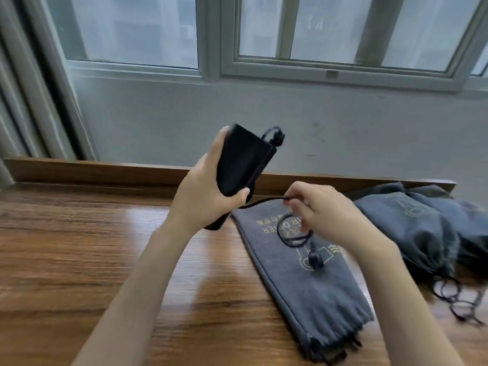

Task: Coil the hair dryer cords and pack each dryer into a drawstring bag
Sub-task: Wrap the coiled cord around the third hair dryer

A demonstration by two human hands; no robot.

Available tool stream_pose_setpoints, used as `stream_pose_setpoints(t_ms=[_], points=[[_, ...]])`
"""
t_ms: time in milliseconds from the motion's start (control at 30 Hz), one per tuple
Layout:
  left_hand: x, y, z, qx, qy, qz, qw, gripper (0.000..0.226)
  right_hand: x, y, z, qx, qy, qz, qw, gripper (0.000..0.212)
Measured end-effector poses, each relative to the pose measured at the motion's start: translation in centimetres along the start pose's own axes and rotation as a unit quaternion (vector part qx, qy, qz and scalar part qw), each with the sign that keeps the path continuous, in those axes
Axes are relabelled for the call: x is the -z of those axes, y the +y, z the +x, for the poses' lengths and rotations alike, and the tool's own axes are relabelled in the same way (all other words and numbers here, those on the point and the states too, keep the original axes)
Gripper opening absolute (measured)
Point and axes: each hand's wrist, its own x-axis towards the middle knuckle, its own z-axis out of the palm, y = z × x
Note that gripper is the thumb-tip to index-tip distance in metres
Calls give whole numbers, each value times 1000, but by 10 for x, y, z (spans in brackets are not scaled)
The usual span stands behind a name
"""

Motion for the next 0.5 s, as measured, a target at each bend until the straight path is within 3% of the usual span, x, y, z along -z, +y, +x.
stream_pose_setpoints(t_ms=[100,267,333,500], points=[[2,-4,0,-9,-107,40,993,100,0,3,2,44,56,15,997,10],[-1,-12,-6,14,-274,37,961,97,16,12,-3,98,-18,71,992,6],[2,-11,-8,43,-302,-16,952,91,26,20,-6,98,14,102,990,10],[9,-2,-9,53,-322,-296,897,73,33,37,-5,100,80,162,978,24]])
